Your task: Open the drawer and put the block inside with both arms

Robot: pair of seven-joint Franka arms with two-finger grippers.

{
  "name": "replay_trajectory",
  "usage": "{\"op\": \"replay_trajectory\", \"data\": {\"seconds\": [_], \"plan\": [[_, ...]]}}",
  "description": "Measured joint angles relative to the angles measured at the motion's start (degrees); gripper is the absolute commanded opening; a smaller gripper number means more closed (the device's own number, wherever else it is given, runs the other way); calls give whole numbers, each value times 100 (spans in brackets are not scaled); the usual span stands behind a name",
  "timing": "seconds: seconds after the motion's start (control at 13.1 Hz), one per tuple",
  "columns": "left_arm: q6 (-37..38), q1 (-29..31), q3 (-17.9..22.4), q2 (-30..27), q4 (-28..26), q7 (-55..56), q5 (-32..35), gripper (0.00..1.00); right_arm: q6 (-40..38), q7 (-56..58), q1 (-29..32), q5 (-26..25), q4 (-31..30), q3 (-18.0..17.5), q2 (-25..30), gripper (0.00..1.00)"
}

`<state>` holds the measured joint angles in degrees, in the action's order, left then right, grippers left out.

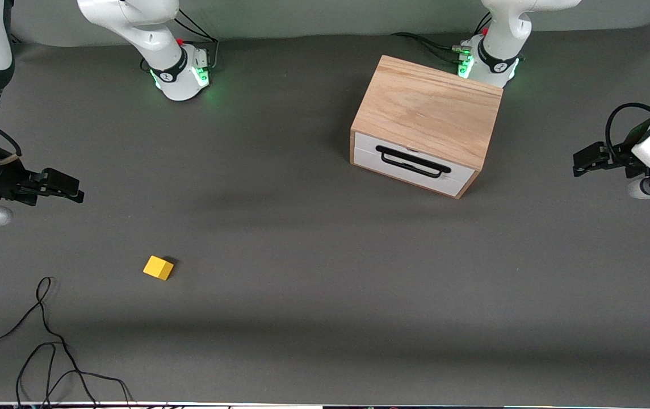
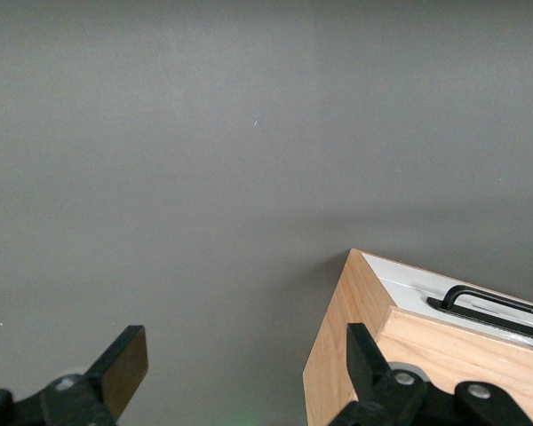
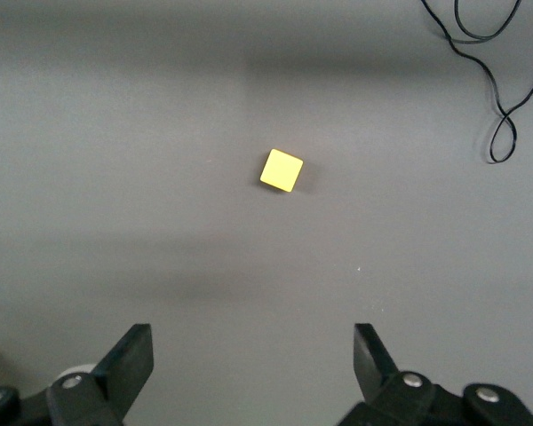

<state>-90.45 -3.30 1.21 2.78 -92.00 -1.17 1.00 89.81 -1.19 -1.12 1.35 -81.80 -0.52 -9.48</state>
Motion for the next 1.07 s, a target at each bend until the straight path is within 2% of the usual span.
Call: {"op": "replay_trajectory", "data": {"seconds": [0.77, 0.92, 1.07], "plan": [[-1, -11, -46, 0, 8, 138, -72, 100, 133, 0, -7, 4, 1, -1, -59, 100], [4, -131, -83, 0, 8, 976, -293, 100, 142, 0, -14, 4, 4, -3, -58, 100], [26, -537, -103, 17, 3, 2138, -362, 100, 142, 0, -22, 4, -5, -5, -59, 100]]}}
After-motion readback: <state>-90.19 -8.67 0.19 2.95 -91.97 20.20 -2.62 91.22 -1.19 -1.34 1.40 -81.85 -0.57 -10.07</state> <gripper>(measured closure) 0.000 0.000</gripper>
